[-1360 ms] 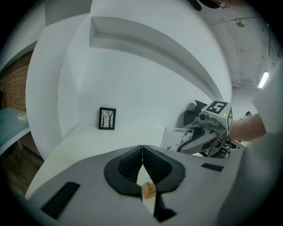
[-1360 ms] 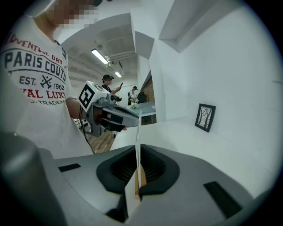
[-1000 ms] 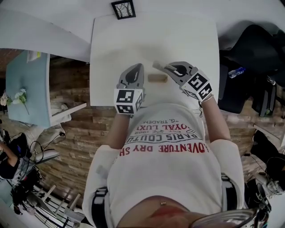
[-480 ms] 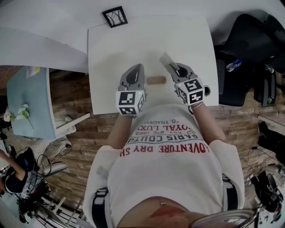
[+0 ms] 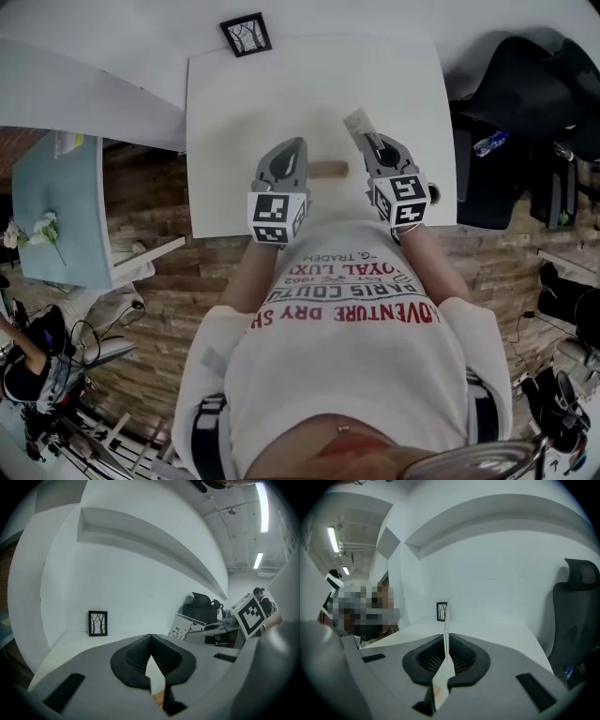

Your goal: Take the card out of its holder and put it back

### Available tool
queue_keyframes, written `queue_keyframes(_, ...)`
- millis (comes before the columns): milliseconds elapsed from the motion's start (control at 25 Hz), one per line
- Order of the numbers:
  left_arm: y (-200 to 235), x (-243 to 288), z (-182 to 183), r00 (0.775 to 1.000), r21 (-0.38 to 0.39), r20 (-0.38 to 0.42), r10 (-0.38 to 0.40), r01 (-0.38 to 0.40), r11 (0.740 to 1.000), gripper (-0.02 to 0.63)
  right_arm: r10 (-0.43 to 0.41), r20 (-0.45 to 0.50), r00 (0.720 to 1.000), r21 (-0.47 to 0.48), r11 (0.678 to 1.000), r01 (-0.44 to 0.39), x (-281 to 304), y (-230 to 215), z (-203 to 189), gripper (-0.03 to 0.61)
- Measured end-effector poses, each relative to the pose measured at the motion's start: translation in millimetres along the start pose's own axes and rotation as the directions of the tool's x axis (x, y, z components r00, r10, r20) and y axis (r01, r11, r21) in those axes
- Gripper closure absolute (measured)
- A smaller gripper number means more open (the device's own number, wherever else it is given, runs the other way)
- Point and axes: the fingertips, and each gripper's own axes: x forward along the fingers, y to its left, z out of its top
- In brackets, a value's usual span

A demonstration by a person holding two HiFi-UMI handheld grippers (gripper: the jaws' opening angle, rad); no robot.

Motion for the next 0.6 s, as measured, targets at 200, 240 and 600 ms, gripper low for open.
queue_keyframes(200, -3.8, -2.5, 0.8, 1.000, -0.007, 0.006, 0.004, -0.004, 1.000, 0.589, 0.003, 0.001, 1.000, 0.023, 1.000, -0.003, -2.2, 1.3, -2.1, 0.543)
queue_keyframes(240, -4.3, -3.3, 1.3, 1.000, -0.016, 0.008, 0.004, -0.004, 1.000, 0.589, 0.003, 0.004, 1.000, 0.027, 1.000, -0.003, -3.2, 1.2, -2.1, 0.543)
queue_keyframes(600, -5.1, -5.4, 1.9, 1.000, -0.051, 0.007, 0.025, -0.025, 0.998, 0.589, 0.004, 0.019, 1.000, 0.039, 0.999, -0.005, -11.0, -4.3, -3.1, 0.543)
